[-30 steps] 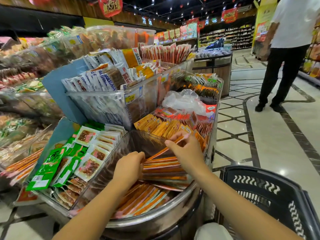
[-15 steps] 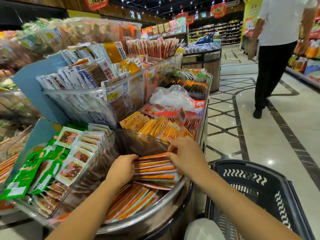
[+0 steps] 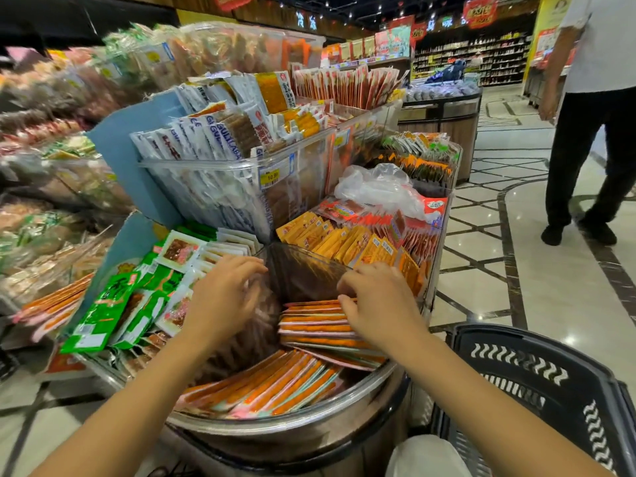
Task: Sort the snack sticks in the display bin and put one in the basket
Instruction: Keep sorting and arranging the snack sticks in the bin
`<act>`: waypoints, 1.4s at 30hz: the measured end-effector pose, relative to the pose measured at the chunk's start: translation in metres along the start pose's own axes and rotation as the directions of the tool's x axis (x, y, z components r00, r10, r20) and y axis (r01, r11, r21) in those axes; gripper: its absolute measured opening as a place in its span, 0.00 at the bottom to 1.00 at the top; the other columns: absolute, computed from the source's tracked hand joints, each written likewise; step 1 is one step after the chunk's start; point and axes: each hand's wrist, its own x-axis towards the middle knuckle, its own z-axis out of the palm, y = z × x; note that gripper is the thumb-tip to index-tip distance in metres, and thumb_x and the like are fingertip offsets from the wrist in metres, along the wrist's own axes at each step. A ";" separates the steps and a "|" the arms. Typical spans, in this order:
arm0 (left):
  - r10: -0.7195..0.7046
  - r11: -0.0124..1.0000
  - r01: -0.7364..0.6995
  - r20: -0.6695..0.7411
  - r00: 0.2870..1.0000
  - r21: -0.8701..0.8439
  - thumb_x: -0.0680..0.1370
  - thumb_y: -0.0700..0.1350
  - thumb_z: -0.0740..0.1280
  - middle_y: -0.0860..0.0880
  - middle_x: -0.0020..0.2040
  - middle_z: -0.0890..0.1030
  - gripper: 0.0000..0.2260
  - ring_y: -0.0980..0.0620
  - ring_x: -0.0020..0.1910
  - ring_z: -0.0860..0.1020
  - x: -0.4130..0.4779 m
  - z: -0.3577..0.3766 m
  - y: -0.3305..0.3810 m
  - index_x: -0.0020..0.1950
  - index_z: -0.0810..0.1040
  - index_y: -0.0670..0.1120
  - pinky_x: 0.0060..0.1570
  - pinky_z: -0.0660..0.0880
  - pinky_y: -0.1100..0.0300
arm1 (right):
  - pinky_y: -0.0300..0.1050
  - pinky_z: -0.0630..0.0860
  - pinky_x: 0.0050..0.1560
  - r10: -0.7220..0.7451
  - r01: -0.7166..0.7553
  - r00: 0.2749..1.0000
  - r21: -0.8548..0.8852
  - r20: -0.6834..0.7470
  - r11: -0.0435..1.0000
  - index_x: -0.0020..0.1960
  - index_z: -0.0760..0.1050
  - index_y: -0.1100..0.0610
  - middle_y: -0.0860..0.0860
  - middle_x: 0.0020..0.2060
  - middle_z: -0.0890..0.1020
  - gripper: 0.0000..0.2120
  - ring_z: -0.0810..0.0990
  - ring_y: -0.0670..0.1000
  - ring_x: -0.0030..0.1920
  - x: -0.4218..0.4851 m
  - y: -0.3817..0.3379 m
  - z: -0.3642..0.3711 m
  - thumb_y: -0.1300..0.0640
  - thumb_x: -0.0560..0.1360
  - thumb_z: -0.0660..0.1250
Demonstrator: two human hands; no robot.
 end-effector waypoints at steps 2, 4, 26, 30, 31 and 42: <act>0.009 1.000 -0.009 -0.067 0.998 0.003 0.74 0.36 0.74 0.48 0.56 0.83 0.11 0.47 0.56 0.79 -0.005 -0.009 -0.014 0.56 0.84 0.44 0.57 0.75 0.53 | 0.49 0.68 0.65 -0.040 0.037 0.999 0.087 0.032 0.996 0.59 0.80 0.48 0.45 0.54 0.80 0.10 0.73 0.50 0.59 0.006 -0.014 0.006 0.49 0.80 0.64; 0.002 0.999 0.000 -0.060 0.998 0.034 0.77 0.41 0.73 0.47 0.60 0.82 0.12 0.47 0.60 0.78 -0.011 -0.015 -0.025 0.60 0.83 0.44 0.62 0.72 0.54 | 0.50 0.71 0.64 -0.072 0.053 0.994 0.209 0.082 0.976 0.60 0.81 0.50 0.47 0.55 0.82 0.11 0.75 0.50 0.59 0.012 -0.030 0.016 0.51 0.79 0.66; -0.144 0.985 0.148 0.047 0.988 -0.091 0.80 0.52 0.68 0.53 0.74 0.72 0.23 0.53 0.74 0.66 -0.034 -0.006 -0.050 0.74 0.73 0.51 0.74 0.62 0.55 | 0.41 0.80 0.58 -0.458 0.102 0.601 0.505 0.655 0.857 0.60 0.83 0.47 0.43 0.54 0.85 0.15 0.82 0.40 0.54 0.026 -0.090 0.078 0.60 0.75 0.70; -0.148 0.984 0.152 0.043 0.988 -0.090 0.80 0.52 0.68 0.53 0.74 0.72 0.23 0.53 0.74 0.66 -0.033 -0.005 -0.049 0.74 0.72 0.51 0.75 0.62 0.55 | 0.43 0.80 0.58 -0.470 0.093 0.593 0.525 0.654 0.846 0.59 0.83 0.48 0.43 0.54 0.85 0.12 0.82 0.41 0.54 0.026 -0.088 0.078 0.58 0.77 0.71; -0.150 0.984 0.153 0.039 0.988 -0.093 0.80 0.52 0.68 0.53 0.74 0.72 0.23 0.53 0.74 0.66 -0.033 -0.005 -0.049 0.74 0.73 0.50 0.74 0.62 0.55 | 0.43 0.80 0.57 -0.471 0.088 0.590 0.527 0.656 0.845 0.59 0.83 0.48 0.43 0.54 0.84 0.12 0.82 0.42 0.53 0.026 -0.088 0.077 0.57 0.77 0.71; -0.160 0.982 0.163 0.034 0.986 -0.094 0.80 0.52 0.69 0.54 0.74 0.72 0.22 0.53 0.74 0.66 -0.034 -0.006 -0.048 0.74 0.73 0.51 0.75 0.63 0.53 | 0.53 0.78 0.57 -0.496 -0.072 0.507 0.608 0.705 0.791 0.57 0.81 0.49 0.50 0.49 0.80 0.14 0.78 0.48 0.48 0.024 -0.093 0.068 0.59 0.72 0.74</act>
